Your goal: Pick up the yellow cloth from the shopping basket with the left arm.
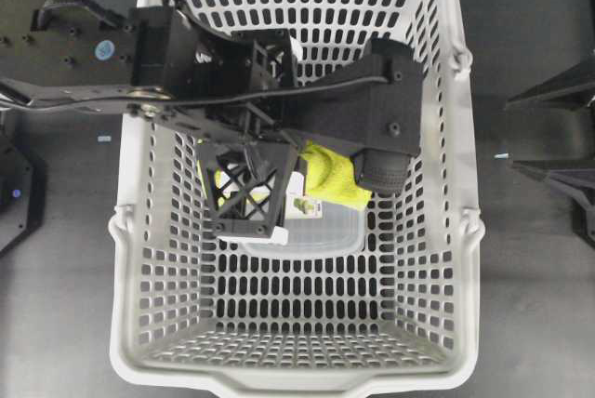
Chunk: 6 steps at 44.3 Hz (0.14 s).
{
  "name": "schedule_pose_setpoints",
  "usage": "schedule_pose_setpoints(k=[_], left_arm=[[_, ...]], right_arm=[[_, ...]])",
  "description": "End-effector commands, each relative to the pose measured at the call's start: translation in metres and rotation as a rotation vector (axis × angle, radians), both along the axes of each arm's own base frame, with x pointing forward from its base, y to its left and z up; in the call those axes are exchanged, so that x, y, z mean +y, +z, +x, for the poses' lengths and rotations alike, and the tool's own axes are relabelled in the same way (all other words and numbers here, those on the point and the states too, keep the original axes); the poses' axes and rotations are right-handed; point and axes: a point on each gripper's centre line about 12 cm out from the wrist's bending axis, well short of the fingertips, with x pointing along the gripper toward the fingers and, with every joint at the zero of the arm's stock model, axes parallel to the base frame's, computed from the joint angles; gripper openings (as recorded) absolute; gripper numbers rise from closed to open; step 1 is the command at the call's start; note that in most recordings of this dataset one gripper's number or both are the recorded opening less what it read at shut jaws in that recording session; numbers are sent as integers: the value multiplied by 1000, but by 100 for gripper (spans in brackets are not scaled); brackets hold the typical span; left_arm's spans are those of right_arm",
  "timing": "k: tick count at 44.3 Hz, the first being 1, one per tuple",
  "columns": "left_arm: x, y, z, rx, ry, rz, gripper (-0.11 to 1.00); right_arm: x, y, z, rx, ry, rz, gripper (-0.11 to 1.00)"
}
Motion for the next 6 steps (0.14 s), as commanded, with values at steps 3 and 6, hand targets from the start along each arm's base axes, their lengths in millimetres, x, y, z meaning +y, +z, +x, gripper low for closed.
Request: schedule_pose_setpoints(k=[3, 6], left_arm=[[1, 9, -3, -25, 4, 2, 18], [2, 9, -3, -25, 6, 2, 18]], right_arm=[[0, 4, 1, -17, -2, 4, 77], [0, 5, 0, -18, -2, 4, 77]])
